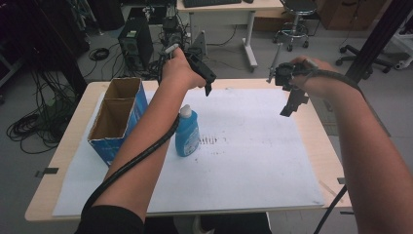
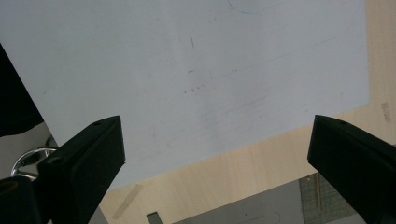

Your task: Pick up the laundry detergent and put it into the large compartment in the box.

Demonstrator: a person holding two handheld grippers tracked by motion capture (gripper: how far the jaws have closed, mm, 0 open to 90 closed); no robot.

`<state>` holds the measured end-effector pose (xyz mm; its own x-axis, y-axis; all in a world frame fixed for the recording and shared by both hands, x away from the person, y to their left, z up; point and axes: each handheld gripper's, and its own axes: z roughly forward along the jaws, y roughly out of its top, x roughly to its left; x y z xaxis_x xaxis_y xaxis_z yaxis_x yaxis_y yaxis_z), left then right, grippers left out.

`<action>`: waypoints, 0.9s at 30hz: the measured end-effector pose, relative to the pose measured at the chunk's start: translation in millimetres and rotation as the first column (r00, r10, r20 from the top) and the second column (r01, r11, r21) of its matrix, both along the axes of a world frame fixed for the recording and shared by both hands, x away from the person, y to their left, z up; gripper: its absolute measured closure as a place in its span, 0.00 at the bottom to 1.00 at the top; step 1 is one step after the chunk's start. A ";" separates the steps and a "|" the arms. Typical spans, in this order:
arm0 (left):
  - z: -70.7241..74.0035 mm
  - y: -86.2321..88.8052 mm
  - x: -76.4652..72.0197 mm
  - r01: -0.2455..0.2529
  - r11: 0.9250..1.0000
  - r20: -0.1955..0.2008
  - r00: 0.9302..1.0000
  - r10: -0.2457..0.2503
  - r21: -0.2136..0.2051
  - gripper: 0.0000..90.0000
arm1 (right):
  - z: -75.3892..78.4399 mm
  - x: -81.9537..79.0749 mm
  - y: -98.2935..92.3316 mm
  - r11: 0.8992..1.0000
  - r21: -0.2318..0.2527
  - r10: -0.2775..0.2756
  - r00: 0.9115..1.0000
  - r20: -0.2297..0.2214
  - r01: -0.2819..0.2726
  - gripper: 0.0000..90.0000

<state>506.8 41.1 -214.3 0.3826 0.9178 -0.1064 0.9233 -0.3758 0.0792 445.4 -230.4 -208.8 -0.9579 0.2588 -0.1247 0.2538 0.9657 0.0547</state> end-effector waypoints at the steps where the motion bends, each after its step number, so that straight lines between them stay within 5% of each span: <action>1: 0.1 -0.4 -0.6 0.002 1.000 0.000 1.000 -0.002 0.000 0.00 | 0.1 -0.4 -0.3 1.000 -0.002 0.001 1.000 -0.001 -0.001 0.04; 27: 8.3 0.3 -13.8 0.042 0.999 0.014 0.999 -0.042 0.001 0.00 | -6.7 -2.7 -6.3 1.000 0.013 -0.005 1.000 0.001 0.005 0.04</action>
